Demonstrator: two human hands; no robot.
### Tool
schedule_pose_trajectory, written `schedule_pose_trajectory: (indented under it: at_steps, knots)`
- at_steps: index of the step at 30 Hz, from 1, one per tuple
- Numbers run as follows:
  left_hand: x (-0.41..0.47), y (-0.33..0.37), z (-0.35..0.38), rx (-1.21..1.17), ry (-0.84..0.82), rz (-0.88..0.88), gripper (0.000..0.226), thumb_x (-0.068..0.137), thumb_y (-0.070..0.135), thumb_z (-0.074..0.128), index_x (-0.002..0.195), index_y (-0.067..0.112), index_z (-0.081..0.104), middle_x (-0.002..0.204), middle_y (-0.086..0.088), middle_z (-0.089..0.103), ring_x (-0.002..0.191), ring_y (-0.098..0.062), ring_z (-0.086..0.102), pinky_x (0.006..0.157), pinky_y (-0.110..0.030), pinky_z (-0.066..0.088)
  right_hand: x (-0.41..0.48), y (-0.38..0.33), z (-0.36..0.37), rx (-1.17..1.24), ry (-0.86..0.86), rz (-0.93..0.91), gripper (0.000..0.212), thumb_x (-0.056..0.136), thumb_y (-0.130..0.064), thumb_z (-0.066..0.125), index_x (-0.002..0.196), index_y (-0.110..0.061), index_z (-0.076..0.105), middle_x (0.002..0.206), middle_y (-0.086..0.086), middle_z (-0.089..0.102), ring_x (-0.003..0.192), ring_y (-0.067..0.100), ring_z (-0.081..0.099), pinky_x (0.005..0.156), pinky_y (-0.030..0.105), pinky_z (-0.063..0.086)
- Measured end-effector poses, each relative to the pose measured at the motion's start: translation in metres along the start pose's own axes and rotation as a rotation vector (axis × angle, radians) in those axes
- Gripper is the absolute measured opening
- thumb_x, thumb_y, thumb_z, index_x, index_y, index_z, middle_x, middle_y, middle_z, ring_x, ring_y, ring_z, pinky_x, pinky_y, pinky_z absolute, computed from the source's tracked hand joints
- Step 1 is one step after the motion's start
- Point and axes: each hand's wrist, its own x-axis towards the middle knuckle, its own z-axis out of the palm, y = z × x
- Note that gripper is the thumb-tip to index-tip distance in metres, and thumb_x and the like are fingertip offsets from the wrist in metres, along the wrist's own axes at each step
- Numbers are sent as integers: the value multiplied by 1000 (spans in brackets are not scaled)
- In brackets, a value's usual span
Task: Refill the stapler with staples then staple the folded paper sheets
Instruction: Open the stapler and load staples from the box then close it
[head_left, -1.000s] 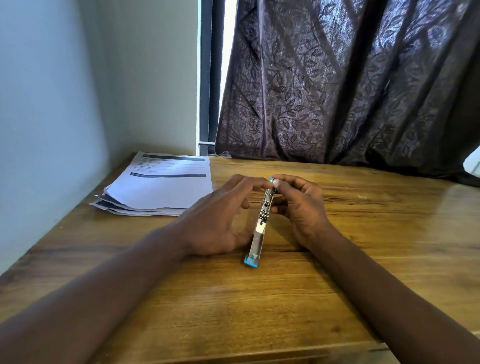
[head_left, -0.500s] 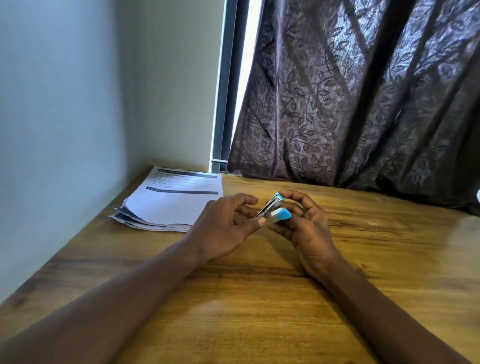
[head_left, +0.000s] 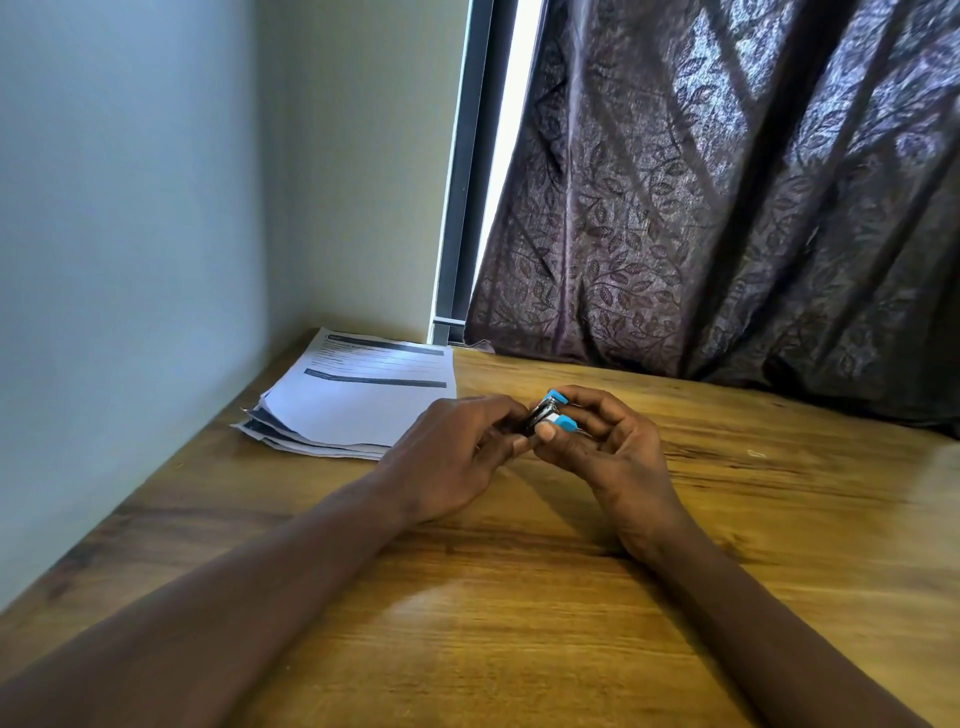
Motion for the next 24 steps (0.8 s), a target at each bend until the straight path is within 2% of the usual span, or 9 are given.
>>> schedule_pose_trajectory:
  at_steps: [3, 7, 12, 16, 19, 24]
  knots:
    - [0, 0, 0, 4, -9, 13, 27, 100, 27, 63, 127, 26, 65, 112, 8, 72, 94, -5, 64, 79, -23, 53, 1, 1, 0, 3, 9, 11, 47, 69, -7, 80, 113, -6, 66, 106, 17, 75, 91, 21, 73, 76, 28, 60]
    - [1, 0, 0, 12, -10, 27, 27, 100, 26, 63, 128, 27, 65, 112, 9, 71, 92, -2, 61, 74, -10, 44, 2, 2, -2, 9, 24, 24, 50, 67, -6, 81, 115, -4, 66, 106, 20, 75, 90, 21, 73, 77, 28, 61]
    - [1, 0, -1, 12, -25, 19, 27, 101, 27, 61, 128, 25, 65, 113, 9, 71, 94, -4, 62, 77, -20, 51, 3, 4, -4, 37, 21, 40, 51, 69, -6, 81, 117, -1, 66, 105, 19, 76, 90, 21, 74, 76, 27, 60]
    - [1, 0, 0, 17, -26, 17, 24, 102, 28, 60, 125, 25, 65, 108, 9, 70, 90, -5, 61, 72, -19, 47, 2, 6, -4, 68, 48, 69, 49, 70, -6, 81, 116, 0, 67, 104, 22, 75, 89, 23, 73, 73, 26, 60]
    - [0, 0, 0, 9, -25, 9, 24, 101, 30, 61, 124, 26, 65, 108, 10, 70, 91, -4, 62, 73, -19, 48, 3, 6, -4, 80, 59, 83, 48, 69, -10, 81, 114, -1, 67, 105, 21, 75, 91, 25, 73, 76, 29, 62]
    - [-2, 1, 0, -28, -37, -13, 31, 94, 46, 67, 121, 32, 65, 102, 17, 69, 88, 0, 63, 70, -17, 52, 2, 6, -1, 62, 54, 98, 51, 69, -17, 82, 116, -5, 67, 102, 19, 76, 88, 24, 74, 79, 34, 63]
